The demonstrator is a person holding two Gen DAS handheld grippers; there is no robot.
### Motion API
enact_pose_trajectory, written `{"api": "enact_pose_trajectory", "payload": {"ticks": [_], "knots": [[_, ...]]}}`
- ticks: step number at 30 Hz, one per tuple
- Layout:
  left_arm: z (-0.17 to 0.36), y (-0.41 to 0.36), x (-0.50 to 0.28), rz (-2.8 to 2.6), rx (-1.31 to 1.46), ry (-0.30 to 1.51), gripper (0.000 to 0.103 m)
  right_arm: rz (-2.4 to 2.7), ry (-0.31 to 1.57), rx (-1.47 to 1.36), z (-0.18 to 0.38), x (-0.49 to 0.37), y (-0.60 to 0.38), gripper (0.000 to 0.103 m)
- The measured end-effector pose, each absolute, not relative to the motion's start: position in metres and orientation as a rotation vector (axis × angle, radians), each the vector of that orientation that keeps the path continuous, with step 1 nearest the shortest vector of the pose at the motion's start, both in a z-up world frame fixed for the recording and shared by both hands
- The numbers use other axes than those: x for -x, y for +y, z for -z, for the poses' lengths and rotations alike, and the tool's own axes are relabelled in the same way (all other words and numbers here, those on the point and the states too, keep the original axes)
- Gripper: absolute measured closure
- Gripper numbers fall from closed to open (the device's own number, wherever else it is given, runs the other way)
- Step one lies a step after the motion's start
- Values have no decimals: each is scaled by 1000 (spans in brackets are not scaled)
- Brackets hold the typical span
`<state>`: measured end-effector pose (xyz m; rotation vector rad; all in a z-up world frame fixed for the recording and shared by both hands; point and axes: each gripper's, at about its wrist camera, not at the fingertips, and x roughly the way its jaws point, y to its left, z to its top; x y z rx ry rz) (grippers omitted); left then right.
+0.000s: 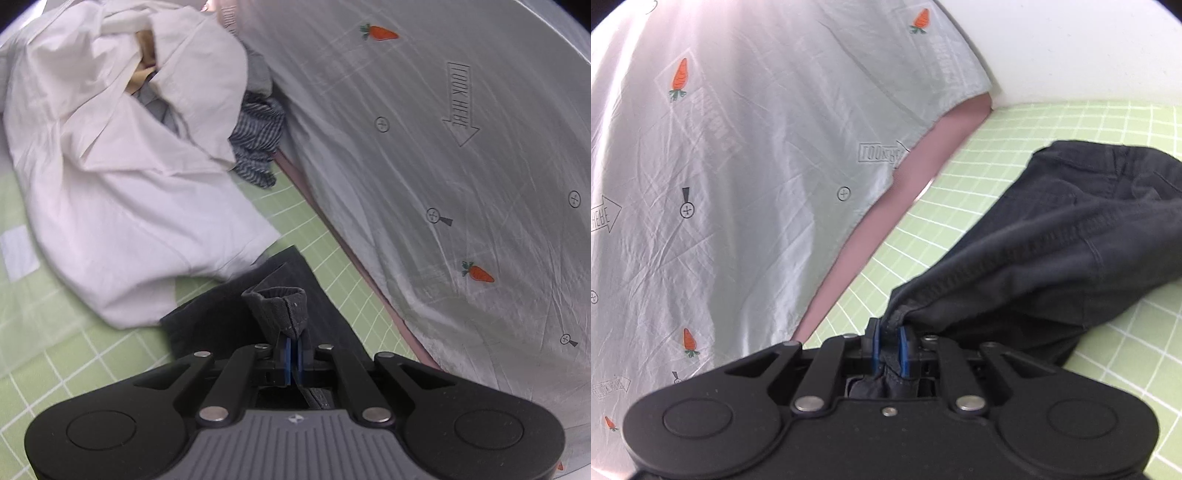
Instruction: Fold clothes
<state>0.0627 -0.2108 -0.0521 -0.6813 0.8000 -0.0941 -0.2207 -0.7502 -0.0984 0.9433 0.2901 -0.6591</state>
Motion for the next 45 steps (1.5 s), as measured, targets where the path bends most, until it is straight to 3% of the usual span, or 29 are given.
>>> {"api": "enact_pose_trajectory", "payload": {"ticks": [1,7,8,10,13,15,26,34,39,45], "knots": [[44,-221,-75,118,661,770,100,655,281,-923,94,213,-754,101],[35,-304,-180,228,572,687,99,699,354,-852,108,153,-796,101],[44,-316,-199,238,556,708,93,717,365,-859,116,143,-803,101],[62,-338,-229,246,521,761,91,763,385,-889,131,124,-820,101],[82,-340,-228,195,487,830,71,816,451,-902,152,100,-838,97],[94,-328,-211,166,472,836,63,844,493,-838,157,90,-835,82],[170,-303,-172,83,274,1037,69,891,583,-563,161,82,-800,66],[160,-336,-195,132,122,907,72,895,596,-557,166,85,-794,61],[154,-352,-219,161,102,828,62,904,604,-556,169,83,-793,61],[169,-354,-243,157,194,867,62,923,612,-562,173,81,-792,61]]}}
